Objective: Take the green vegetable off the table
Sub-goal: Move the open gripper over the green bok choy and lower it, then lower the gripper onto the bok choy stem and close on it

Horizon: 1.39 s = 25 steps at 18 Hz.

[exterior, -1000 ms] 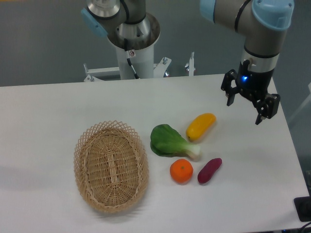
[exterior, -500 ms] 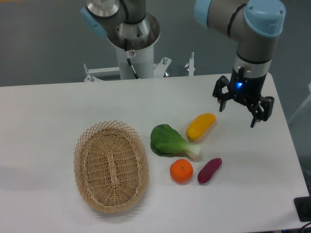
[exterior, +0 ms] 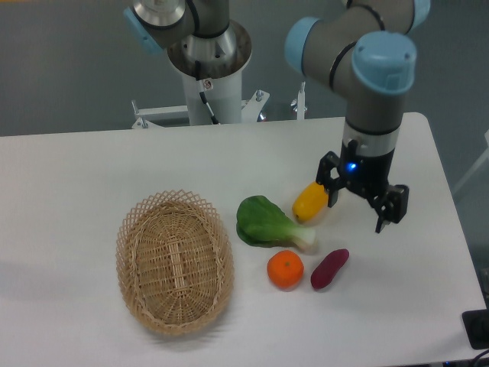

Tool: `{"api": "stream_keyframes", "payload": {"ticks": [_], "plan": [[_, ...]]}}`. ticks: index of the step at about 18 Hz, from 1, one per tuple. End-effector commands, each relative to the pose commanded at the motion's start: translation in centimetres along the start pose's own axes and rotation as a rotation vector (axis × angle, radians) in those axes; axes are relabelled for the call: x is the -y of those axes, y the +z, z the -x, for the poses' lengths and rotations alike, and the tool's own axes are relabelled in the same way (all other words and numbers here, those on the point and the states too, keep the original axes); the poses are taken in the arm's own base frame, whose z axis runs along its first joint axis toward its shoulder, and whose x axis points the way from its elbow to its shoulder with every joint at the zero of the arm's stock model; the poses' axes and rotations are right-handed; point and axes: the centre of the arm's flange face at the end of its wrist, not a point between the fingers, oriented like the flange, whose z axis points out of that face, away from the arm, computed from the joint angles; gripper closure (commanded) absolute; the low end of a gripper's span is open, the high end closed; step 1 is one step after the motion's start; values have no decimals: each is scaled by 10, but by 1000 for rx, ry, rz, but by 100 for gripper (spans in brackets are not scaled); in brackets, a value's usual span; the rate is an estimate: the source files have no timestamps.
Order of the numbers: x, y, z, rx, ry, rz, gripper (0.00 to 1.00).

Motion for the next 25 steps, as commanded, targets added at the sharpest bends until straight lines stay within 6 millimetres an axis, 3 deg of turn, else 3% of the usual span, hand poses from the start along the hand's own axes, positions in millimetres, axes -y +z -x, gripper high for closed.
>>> {"api": "stream_keyframes", "payload": {"ticks": [3,7,10,15,19,25], "plan": [[-2,14,-5,-30,135,60,0],[18,48,-10,-83,280,133,0],[45,75,-33,-144,362,222,0],[46,109,-59,-158,404,223,0],[44,129,-68,-163,419,222,0],[41,139,-78,-161,431,221,0]]}}
